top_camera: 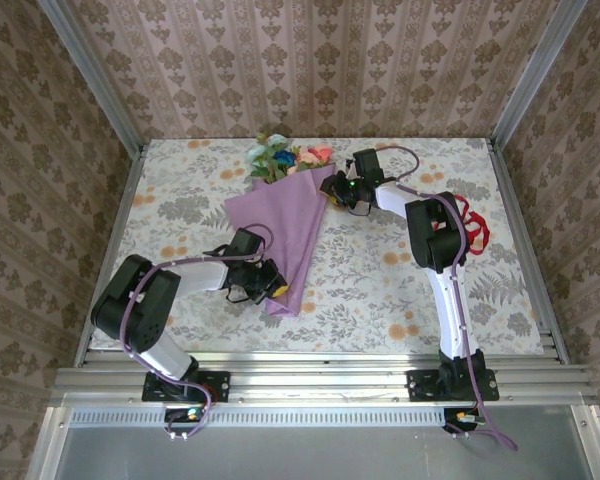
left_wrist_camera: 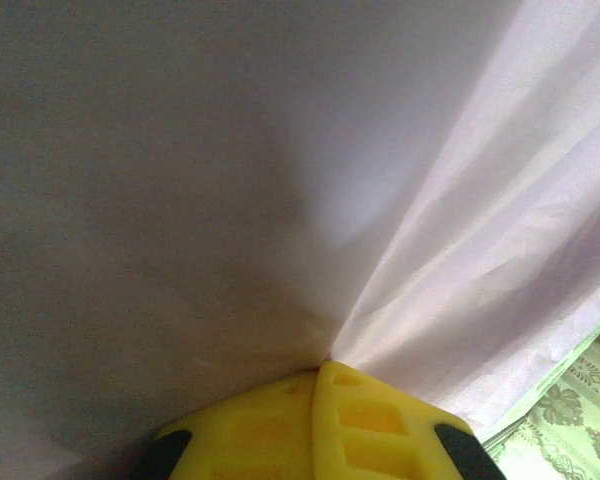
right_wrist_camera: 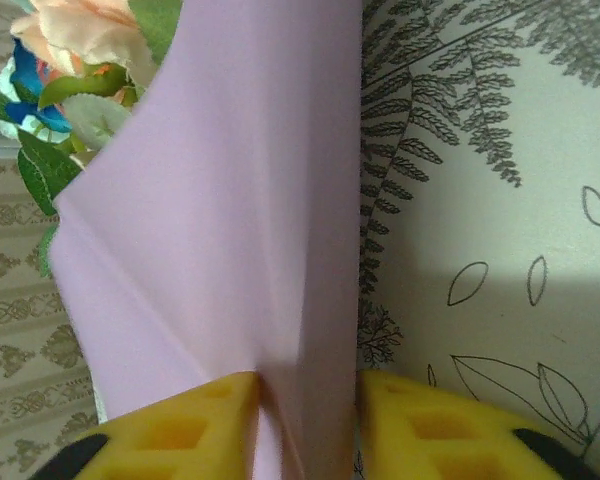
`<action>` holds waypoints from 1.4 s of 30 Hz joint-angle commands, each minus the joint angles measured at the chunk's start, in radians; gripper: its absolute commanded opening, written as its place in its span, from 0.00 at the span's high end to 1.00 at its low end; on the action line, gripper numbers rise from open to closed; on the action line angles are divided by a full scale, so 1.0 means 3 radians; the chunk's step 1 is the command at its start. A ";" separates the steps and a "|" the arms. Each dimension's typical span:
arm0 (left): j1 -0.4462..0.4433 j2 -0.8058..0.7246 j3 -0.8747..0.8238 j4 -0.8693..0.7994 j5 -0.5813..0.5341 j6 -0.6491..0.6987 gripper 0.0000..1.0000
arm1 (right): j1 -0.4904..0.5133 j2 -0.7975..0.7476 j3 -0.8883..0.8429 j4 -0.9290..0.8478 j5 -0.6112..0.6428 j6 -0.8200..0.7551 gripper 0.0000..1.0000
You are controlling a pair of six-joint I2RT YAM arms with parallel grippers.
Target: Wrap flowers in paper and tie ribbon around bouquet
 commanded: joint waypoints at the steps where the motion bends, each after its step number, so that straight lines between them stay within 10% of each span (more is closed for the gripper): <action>1: 0.0001 0.0267 -0.0217 -0.0468 -0.0347 -0.0052 1.00 | 0.0086 -0.0285 -0.0217 -0.0149 -0.0148 -0.0075 0.58; 12: 0.0002 0.0270 -0.0331 -0.0330 -0.0342 -0.0089 1.00 | 0.0869 -0.1518 -0.2205 0.0143 -0.0067 0.0278 0.50; 20: 0.0011 0.0281 -0.0336 -0.0290 -0.0393 -0.0099 1.00 | 0.1093 -0.1541 -0.2373 0.0256 0.0081 0.0392 1.00; 26: 0.0006 0.0291 -0.0340 -0.0219 -0.0408 -0.0144 1.00 | 0.1163 -0.1712 -0.2437 0.0117 0.0049 0.0338 0.61; 32: 0.0004 0.0292 -0.0357 -0.0173 -0.0429 -0.0176 1.00 | 0.1451 -0.1803 -0.2670 0.0154 0.0089 0.0469 0.65; 37: 0.0006 0.0290 -0.0342 -0.0154 -0.0426 -0.0176 1.00 | 0.1498 -0.1754 -0.2757 0.0283 0.0181 0.0598 1.00; 39: 0.0003 0.0305 -0.0327 -0.0154 -0.0419 -0.0172 1.00 | 0.1498 -0.1800 -0.2742 0.0217 0.0212 0.0569 0.99; 42: -0.0002 0.0310 -0.0316 -0.0152 -0.0408 -0.0169 1.00 | 0.1516 -0.1858 -0.2733 0.0157 0.0173 0.0567 0.69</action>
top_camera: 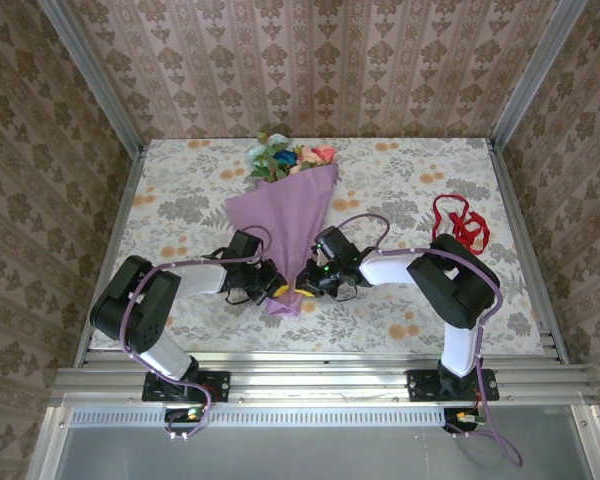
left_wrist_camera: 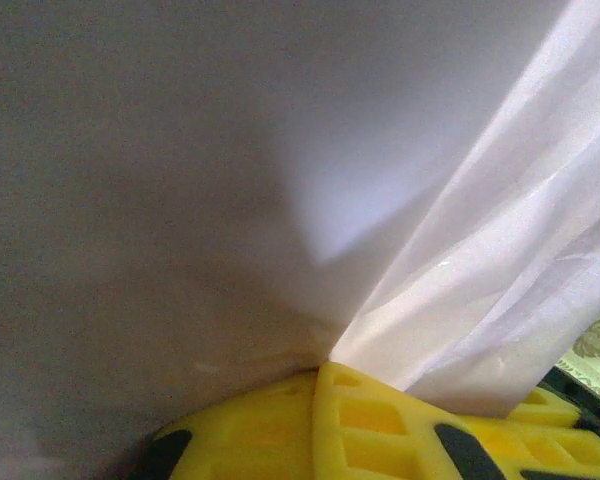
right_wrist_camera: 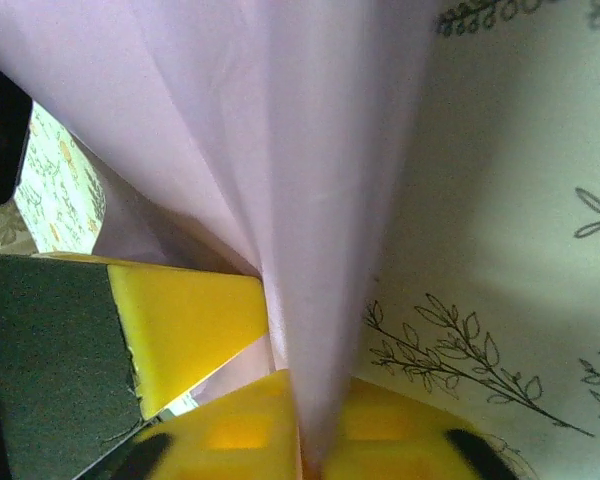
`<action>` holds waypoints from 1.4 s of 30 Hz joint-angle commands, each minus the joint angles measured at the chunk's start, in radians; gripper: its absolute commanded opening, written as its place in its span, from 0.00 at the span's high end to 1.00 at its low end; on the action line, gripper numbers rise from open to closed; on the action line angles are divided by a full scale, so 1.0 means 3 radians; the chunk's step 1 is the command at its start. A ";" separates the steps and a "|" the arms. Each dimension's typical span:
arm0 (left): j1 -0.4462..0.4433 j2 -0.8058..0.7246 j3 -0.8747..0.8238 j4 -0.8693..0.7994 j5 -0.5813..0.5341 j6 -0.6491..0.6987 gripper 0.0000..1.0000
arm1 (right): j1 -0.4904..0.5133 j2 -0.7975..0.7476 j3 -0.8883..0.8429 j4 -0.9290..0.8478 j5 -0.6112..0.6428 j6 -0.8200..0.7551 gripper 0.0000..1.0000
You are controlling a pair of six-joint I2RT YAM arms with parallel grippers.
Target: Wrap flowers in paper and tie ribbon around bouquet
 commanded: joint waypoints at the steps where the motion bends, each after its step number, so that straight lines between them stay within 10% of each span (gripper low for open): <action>1: -0.0019 0.0299 -0.0179 -0.0441 -0.0461 -0.0029 1.00 | 0.0037 -0.0106 -0.0047 -0.0154 0.0050 0.0021 0.65; 7: -0.0023 0.0306 -0.0148 -0.0435 -0.0436 -0.0026 1.00 | 0.0229 -0.0018 0.0038 -0.0290 -0.0025 0.0062 0.66; 14: -0.0028 0.0306 -0.0117 -0.0415 -0.0419 -0.0026 1.00 | 0.0262 0.0025 0.0038 -0.0411 0.0074 0.0067 1.00; 20: -0.0038 0.0328 -0.0140 -0.0381 -0.0415 -0.0046 1.00 | 0.0282 -0.0057 -0.0033 -0.0365 -0.0037 0.0179 0.67; 26: -0.0038 0.0334 -0.0173 -0.0349 -0.0406 -0.0070 1.00 | 0.0365 0.0000 0.0006 -0.0346 -0.0161 0.0262 0.66; 34: -0.0038 0.0393 -0.0153 -0.0323 -0.0389 -0.0057 1.00 | 0.0378 -0.0028 -0.0060 -0.0534 0.0001 0.0278 1.00; 42: -0.0038 0.0401 -0.0141 -0.0312 -0.0367 -0.0055 1.00 | 0.0417 -0.0128 -0.0061 -0.0600 -0.0163 0.0316 0.67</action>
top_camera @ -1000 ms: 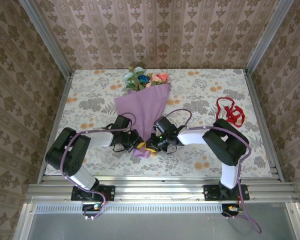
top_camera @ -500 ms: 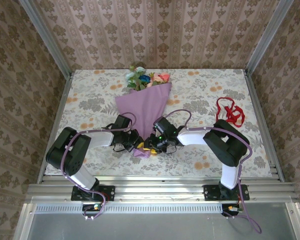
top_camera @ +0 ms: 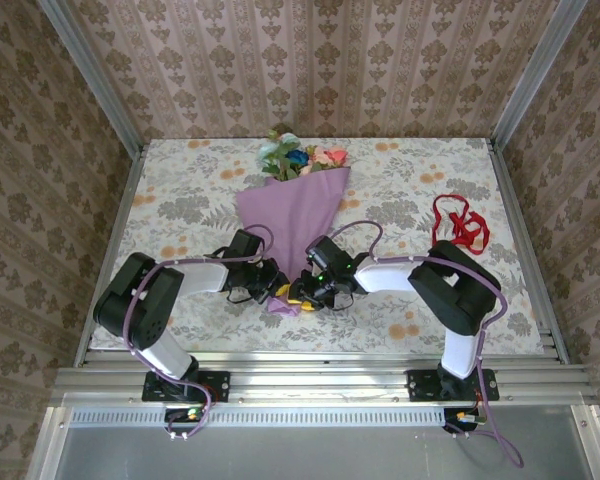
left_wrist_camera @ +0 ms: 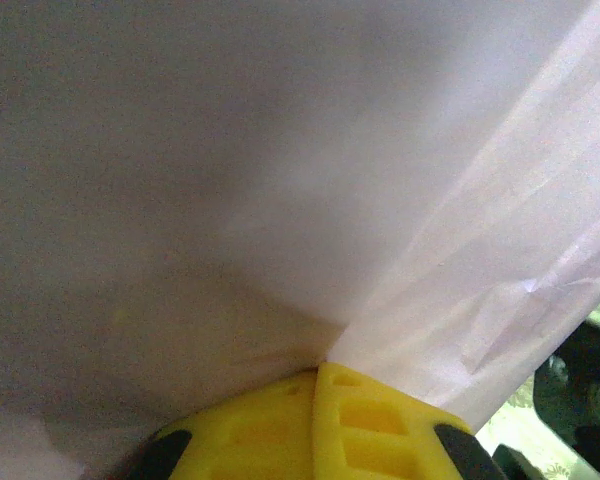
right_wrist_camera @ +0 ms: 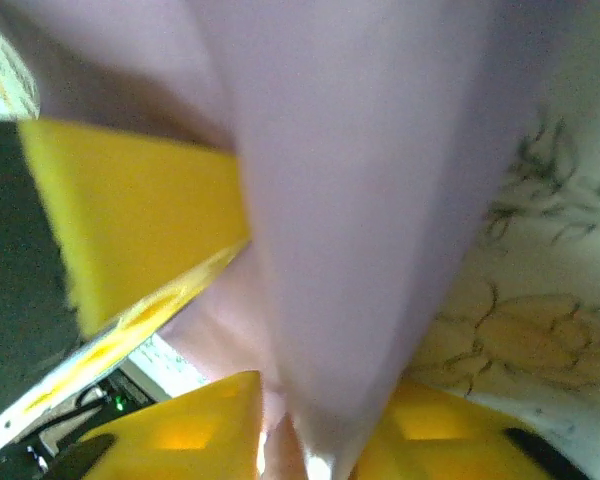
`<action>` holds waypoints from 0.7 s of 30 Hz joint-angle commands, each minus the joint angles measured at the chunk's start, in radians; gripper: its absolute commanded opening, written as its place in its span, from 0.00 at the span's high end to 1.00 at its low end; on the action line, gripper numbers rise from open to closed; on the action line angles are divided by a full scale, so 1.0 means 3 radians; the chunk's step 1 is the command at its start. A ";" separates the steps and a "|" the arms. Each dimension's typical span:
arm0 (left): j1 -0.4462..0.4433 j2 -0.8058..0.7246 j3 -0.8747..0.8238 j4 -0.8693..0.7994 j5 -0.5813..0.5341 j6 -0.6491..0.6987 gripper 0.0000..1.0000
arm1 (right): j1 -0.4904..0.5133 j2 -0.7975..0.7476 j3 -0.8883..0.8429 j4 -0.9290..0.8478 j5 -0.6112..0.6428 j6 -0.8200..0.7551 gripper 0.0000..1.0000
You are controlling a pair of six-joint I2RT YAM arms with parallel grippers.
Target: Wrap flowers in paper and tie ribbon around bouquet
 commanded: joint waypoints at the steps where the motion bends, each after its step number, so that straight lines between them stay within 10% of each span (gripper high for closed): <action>1: -0.0035 0.0323 -0.0161 -0.0427 -0.0470 -0.0022 1.00 | 0.0129 -0.0007 -0.0028 -0.0294 -0.0245 0.0055 0.66; 11: -0.0040 0.0350 -0.0145 -0.0417 -0.0459 -0.0021 1.00 | 0.0159 0.0074 -0.0050 -0.0417 -0.0138 0.0117 0.99; 19: -0.0025 0.0295 -0.0103 -0.0483 -0.0456 -0.0011 1.00 | 0.0086 -0.0077 -0.0133 -0.0504 -0.0081 0.0072 1.00; 21: -0.0014 0.0175 -0.0043 -0.0606 -0.0473 0.0014 0.87 | 0.0065 -0.0097 -0.0139 -0.0527 -0.0104 0.0046 0.95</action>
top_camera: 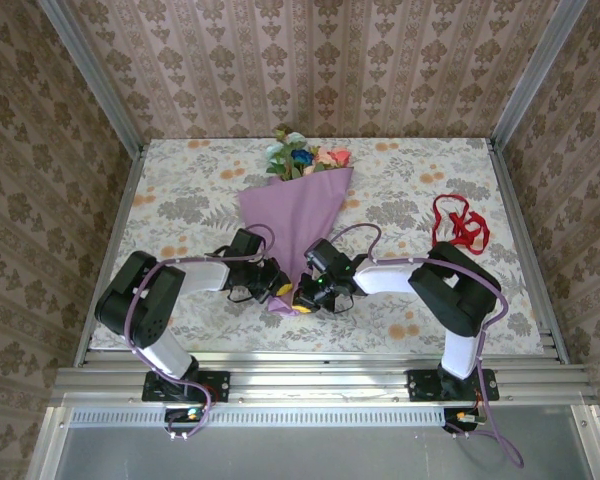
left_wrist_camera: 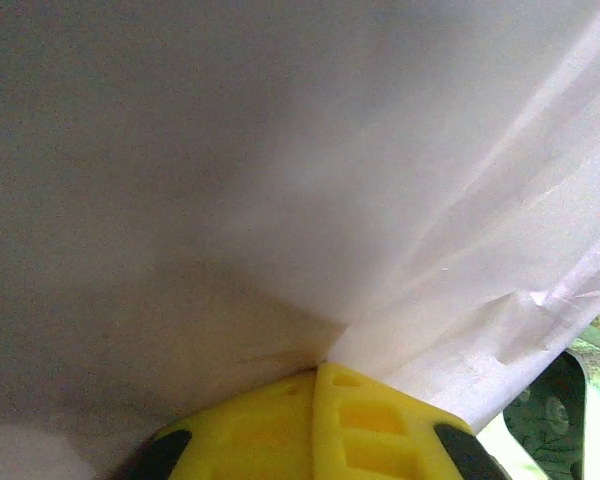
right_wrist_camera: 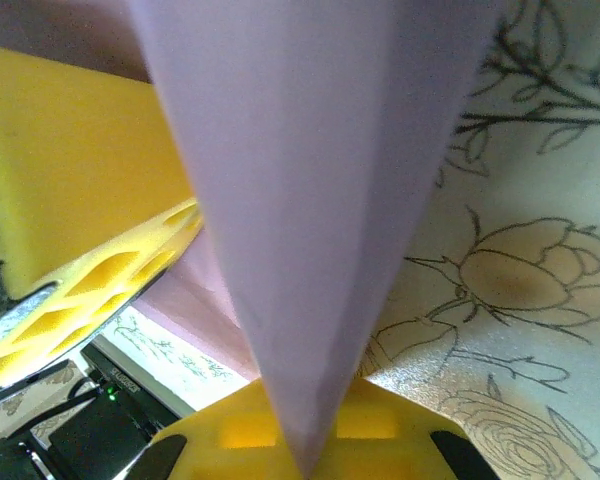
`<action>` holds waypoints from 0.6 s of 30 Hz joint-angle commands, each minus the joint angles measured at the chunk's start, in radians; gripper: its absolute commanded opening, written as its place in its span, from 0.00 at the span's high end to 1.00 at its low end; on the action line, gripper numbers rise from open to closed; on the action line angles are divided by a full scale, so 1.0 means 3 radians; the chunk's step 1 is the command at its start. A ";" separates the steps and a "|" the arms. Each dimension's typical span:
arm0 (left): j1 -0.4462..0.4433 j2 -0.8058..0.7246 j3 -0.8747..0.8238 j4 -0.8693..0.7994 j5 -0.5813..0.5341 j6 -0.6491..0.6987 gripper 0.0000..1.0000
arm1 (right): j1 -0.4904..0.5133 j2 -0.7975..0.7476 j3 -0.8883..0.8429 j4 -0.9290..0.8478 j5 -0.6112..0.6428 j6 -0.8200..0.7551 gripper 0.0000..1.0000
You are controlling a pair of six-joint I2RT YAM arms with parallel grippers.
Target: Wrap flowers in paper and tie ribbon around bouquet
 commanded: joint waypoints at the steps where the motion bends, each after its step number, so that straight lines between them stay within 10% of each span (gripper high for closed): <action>1: -0.0008 0.0073 -0.0043 -0.0657 -0.0530 0.0042 0.80 | 0.0018 -0.0093 -0.0128 -0.0430 -0.0126 -0.0059 0.85; 6: 0.0032 -0.0271 0.0161 -0.1069 -0.0556 0.0153 0.68 | -0.0065 -0.0269 -0.0154 -0.0643 -0.0051 -0.0181 0.63; 18: 0.0274 -0.0535 0.0128 -0.1237 -0.0335 0.0316 0.75 | -0.0781 -0.0923 -0.0077 -0.1379 0.0206 -0.0696 0.69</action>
